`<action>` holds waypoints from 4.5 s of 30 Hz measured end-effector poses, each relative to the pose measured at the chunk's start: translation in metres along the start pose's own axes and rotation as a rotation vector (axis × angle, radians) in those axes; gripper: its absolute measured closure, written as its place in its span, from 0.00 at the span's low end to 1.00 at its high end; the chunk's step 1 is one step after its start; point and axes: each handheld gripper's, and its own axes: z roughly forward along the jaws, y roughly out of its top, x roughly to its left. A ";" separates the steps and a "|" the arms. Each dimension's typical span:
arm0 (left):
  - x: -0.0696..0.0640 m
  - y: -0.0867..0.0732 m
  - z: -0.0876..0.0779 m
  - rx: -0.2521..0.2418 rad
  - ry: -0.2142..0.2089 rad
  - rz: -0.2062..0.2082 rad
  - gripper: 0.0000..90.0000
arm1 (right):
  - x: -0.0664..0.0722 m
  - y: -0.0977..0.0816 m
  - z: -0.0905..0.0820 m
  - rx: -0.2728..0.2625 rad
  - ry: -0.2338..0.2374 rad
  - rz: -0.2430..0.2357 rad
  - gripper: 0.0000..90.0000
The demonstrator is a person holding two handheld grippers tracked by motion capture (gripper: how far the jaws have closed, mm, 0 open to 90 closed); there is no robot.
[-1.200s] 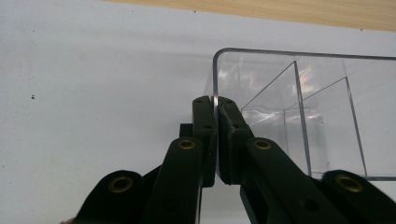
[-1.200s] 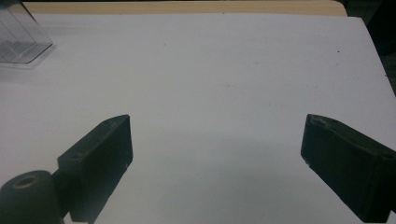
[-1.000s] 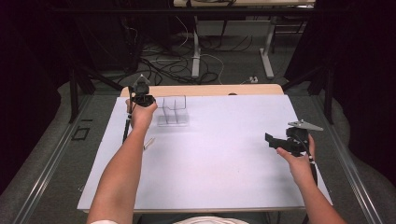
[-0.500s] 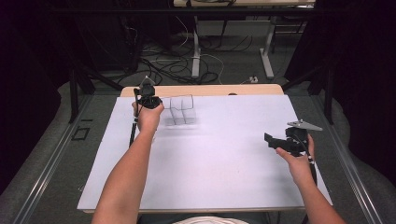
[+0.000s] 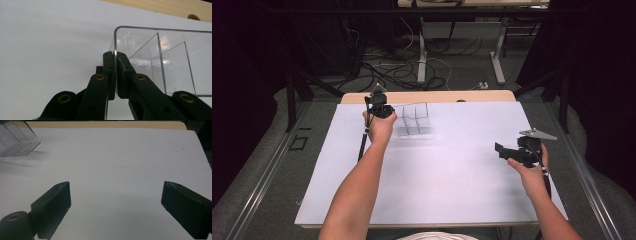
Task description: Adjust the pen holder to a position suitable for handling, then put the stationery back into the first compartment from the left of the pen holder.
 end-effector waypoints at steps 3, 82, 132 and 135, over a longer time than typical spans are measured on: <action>-0.004 -0.003 0.002 0.004 0.003 0.004 0.97 | 0.001 0.000 0.000 0.000 0.001 0.005 0.10; 0.056 -0.042 -0.054 -0.237 -0.225 0.311 0.24 | 0.002 -0.001 0.003 0.008 0.000 -0.008 0.10; 0.114 -0.085 -0.076 -0.178 -0.160 0.521 0.22 | 0.005 0.001 -0.003 -0.005 0.006 -0.038 0.07; 0.117 -0.087 -0.074 -0.171 -0.149 0.518 0.24 | 0.005 0.001 -0.002 -0.005 -0.001 -0.045 0.04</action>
